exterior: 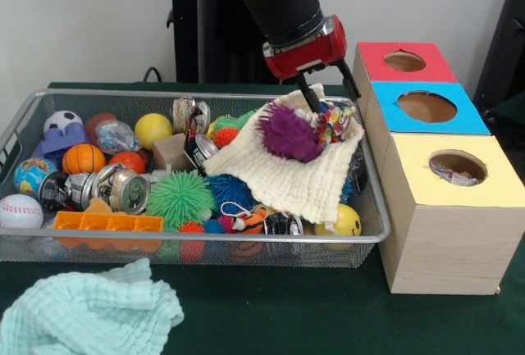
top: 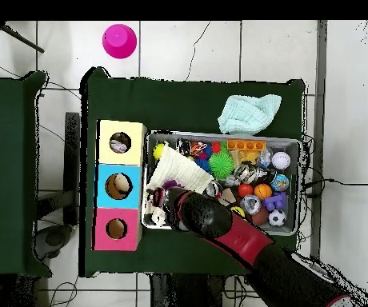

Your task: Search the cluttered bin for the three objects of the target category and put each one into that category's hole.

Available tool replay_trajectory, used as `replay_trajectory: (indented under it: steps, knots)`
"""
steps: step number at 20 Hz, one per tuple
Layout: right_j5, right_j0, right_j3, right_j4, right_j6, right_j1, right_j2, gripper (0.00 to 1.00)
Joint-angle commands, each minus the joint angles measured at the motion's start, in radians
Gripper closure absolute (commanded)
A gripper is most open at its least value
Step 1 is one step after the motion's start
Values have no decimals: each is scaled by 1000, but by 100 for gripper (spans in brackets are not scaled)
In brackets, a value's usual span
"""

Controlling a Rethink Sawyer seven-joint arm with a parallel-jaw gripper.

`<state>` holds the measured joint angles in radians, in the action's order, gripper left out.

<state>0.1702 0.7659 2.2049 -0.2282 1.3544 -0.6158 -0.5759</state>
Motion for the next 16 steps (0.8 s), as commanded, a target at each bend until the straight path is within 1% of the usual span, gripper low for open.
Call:
replay_trajectory:
  steps: [1, 5, 8, 10, 13, 16]
  knots:
    - [77, 11, -10, -79, 256, -27, -67, 0]
    - [87, -5, -13, -104, 271, -38, -55, 0]
    - [86, -21, -20, -108, 262, -39, -38, 0]
    - [97, -51, -45, -108, 248, -33, 5, 0]
    - [92, -77, -62, -103, 236, -19, 49, 0]
    - [112, -136, -103, -78, 204, 7, 146, 0]
